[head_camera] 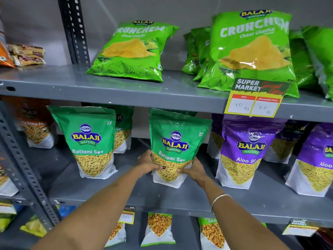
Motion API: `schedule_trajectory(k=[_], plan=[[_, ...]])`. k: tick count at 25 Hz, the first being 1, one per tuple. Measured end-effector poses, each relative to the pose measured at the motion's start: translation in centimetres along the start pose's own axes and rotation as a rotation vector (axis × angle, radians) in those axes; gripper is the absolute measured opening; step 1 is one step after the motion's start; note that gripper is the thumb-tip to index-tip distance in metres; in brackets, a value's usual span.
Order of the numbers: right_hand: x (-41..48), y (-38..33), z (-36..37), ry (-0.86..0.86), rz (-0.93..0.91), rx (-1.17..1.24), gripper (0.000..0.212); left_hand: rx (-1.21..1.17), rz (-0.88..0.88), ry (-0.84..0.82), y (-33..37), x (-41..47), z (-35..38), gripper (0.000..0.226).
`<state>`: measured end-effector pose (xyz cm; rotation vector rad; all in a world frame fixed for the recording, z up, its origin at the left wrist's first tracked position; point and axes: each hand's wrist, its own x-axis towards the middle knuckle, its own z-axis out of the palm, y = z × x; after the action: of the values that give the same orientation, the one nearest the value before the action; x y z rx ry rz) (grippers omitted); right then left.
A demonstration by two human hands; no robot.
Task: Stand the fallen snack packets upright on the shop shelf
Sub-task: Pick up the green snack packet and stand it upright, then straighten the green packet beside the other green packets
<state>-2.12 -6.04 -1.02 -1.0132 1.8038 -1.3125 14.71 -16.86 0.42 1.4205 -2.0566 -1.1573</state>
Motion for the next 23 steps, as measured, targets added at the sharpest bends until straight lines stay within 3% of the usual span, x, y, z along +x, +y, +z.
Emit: schedule_trajectory(k=[3,4,7,9,12,14,17,19,21,23], plan=[[1.2,0.2,-0.4,-0.072,-0.001,-0.015,0.095,0.063,-0.004,0.062,0.0,-0.9,0.7,0.072],[1.2,0.0,-0.5,-0.101,0.039,-0.038,0.089,0.065,-0.010,0.059,-0.2,-1.0,0.8,0.073],[-0.6,-2.4,-1.8,-0.268,0.317,-0.264,0.018,0.117,-0.053,-0.067,-1.0,-2.0,-0.5,0.056],[-0.9,-3.4,-1.8,-0.440,0.603,-0.402,0.019,0.221,-0.179,-0.230,-2.3,-3.0,-3.0,0.034],[-0.8,-5.2,3.5,-0.748,0.746,-0.516,0.021,0.247,-0.565,-0.434,-6.8,-4.0,-8.7,0.059],[-0.9,-6.5,9.5,-0.842,0.707,-0.598,0.025,0.222,-0.706,-0.412,-9.9,-4.2,-12.8,0.066],[-2.3,-9.0,18.2,-0.589,0.427,-0.564,0.015,0.227,-0.571,-0.145,-13.8,-3.6,-18.1,0.077],[-2.2,-9.3,22.5,-0.322,0.225,-0.340,0.054,0.284,-0.332,0.033,-15.7,-2.7,-20.3,0.086],[-1.8,-9.2,25.3,-0.209,0.140,-0.073,0.073,0.107,-0.176,0.042,-17.3,-1.2,-20.6,0.094],[-1.5,-8.9,27.0,-0.170,0.111,0.080,0.069,-0.106,-0.119,-0.004,-18.1,-0.5,-20.3,0.083]])
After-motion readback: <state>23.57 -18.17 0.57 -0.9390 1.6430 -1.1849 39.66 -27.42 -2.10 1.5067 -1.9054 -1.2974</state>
